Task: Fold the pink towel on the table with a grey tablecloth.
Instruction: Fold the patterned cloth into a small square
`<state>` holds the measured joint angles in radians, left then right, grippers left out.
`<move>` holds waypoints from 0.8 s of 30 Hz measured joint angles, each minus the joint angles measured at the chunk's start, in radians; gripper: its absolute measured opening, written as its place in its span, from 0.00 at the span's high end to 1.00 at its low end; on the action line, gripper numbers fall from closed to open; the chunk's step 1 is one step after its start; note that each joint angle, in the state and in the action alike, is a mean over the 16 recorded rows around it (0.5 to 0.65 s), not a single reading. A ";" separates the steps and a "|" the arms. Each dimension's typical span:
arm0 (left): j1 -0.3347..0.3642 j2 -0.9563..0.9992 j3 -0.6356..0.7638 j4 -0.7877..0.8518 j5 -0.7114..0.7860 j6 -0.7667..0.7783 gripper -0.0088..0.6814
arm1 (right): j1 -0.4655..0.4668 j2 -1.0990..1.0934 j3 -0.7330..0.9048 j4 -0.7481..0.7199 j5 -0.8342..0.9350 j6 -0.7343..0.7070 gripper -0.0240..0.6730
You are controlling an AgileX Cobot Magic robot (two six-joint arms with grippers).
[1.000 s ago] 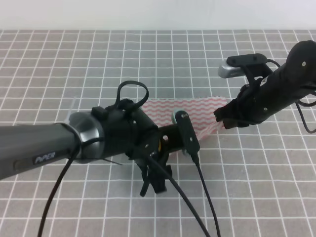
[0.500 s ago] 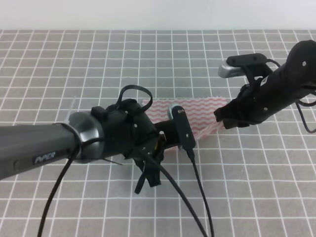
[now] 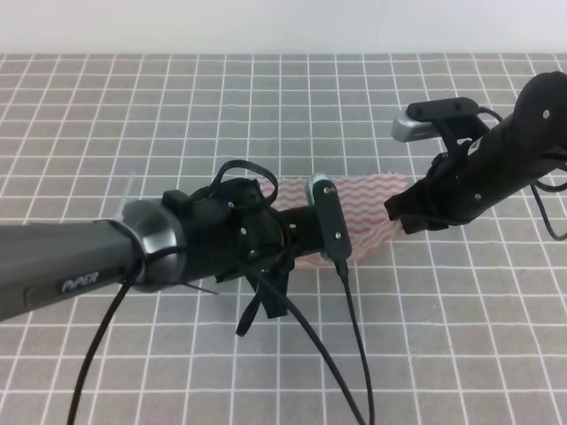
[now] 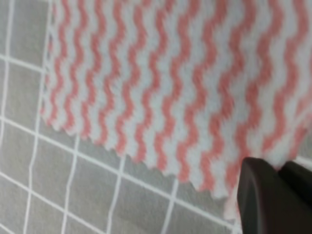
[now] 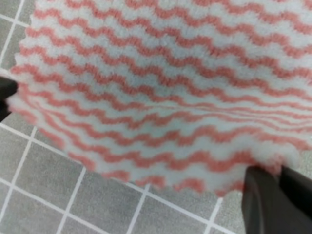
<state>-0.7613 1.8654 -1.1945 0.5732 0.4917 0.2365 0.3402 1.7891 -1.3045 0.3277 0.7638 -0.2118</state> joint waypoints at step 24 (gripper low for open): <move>0.083 0.009 -0.001 0.010 -0.187 -0.060 0.99 | 0.000 0.000 0.000 -0.006 0.006 0.001 0.99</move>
<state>-0.6781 1.8744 -1.1951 0.5836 0.3051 0.1768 0.3402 1.7888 -1.3045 0.3222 0.7697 -0.2107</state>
